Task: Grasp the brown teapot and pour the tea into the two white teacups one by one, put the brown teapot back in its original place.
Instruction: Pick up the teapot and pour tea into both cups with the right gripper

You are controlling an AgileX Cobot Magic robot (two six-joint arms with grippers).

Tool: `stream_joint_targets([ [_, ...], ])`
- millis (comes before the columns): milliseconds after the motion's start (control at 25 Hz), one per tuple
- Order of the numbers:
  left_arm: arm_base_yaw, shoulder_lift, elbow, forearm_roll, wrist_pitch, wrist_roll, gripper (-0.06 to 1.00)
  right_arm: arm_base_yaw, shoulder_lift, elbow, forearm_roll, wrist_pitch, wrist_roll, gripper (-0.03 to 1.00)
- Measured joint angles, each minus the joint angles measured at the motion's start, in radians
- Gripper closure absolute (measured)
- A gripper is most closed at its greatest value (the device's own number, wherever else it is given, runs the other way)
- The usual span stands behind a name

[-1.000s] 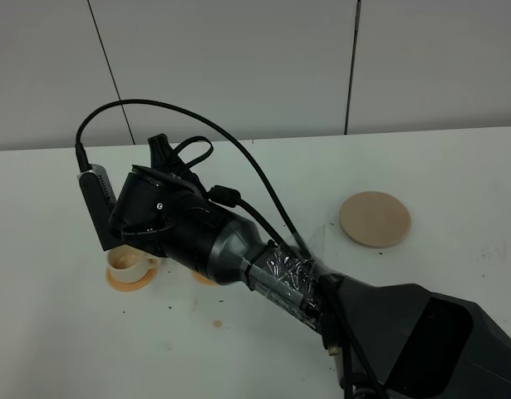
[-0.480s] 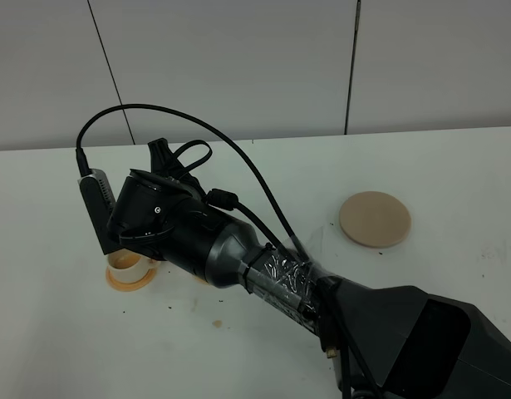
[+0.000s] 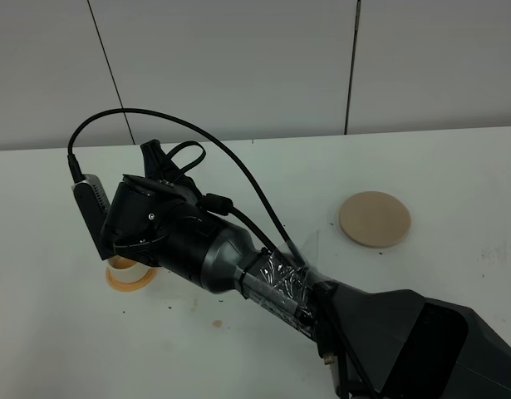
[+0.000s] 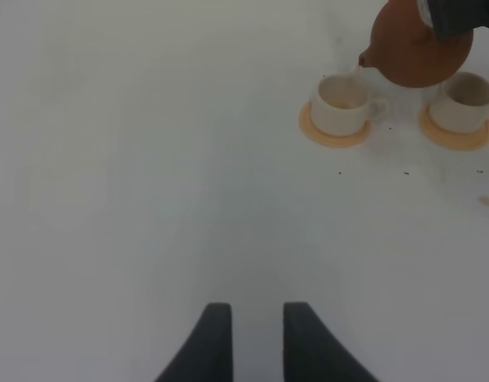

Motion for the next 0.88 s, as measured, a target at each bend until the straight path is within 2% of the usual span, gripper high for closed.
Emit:
stream_joint_targets([
  [880,0.0,0.0,0.0,0.0,0.0,0.0,0.71,0.0,0.0,0.0,-0.02,-0.021,-0.053,0.87],
])
